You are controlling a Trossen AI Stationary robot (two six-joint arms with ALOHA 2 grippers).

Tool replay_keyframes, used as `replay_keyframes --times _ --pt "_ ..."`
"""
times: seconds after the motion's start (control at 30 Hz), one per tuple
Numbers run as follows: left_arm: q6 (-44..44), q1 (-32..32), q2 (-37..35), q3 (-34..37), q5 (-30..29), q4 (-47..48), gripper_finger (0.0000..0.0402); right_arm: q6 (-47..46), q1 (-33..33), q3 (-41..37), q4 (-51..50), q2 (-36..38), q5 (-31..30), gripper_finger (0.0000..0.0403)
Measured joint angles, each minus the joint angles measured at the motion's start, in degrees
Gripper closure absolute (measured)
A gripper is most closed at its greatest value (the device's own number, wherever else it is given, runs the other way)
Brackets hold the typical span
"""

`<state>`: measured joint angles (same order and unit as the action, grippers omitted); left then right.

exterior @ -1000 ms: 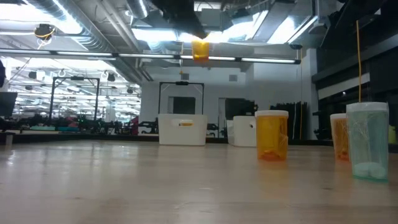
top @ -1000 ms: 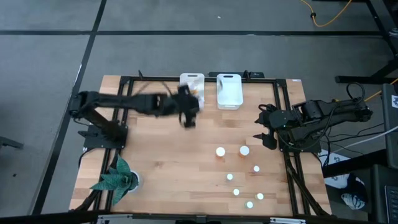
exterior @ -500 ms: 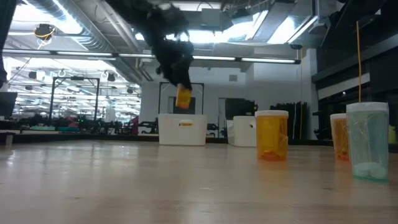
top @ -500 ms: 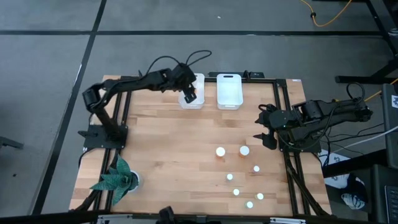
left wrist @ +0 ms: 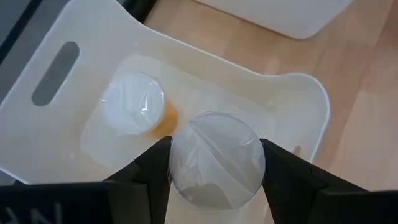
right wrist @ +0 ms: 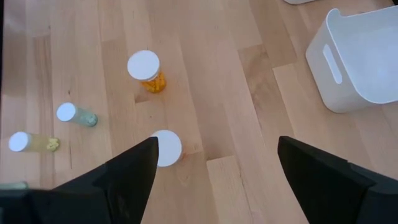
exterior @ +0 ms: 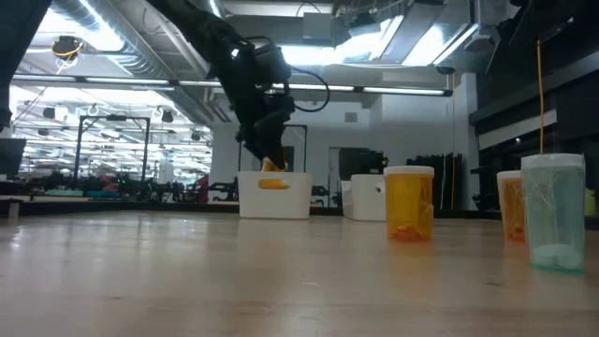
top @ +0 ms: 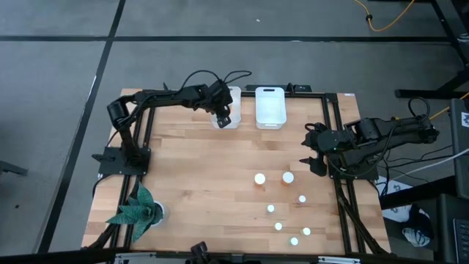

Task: Pick and place medicine bottles into bin by pill shape (circle, oval)
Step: Put the orange capsule bottle into the left white bin

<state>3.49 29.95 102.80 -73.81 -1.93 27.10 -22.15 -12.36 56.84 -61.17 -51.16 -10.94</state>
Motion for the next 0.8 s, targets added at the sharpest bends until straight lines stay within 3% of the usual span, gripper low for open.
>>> replay_keyframes --times 0.3,0.6,0.8 --pt "-0.5 1.1 0.0 3.4 0.0 -2.7 0.0215 0.1 0.0 0.0 0.0 0.0 0.0 0.0073" --pt "-1.6 3.2 0.0 8.1 -0.5 -13.9 0.0216 0.1 0.0 0.0 0.0 0.0 0.0 0.0073" --pt "-1.6 4.2 0.0 8.2 -3.1 -15.0 0.0216 0.1 0.0 0.0 0.0 0.0 0.0 0.0073"
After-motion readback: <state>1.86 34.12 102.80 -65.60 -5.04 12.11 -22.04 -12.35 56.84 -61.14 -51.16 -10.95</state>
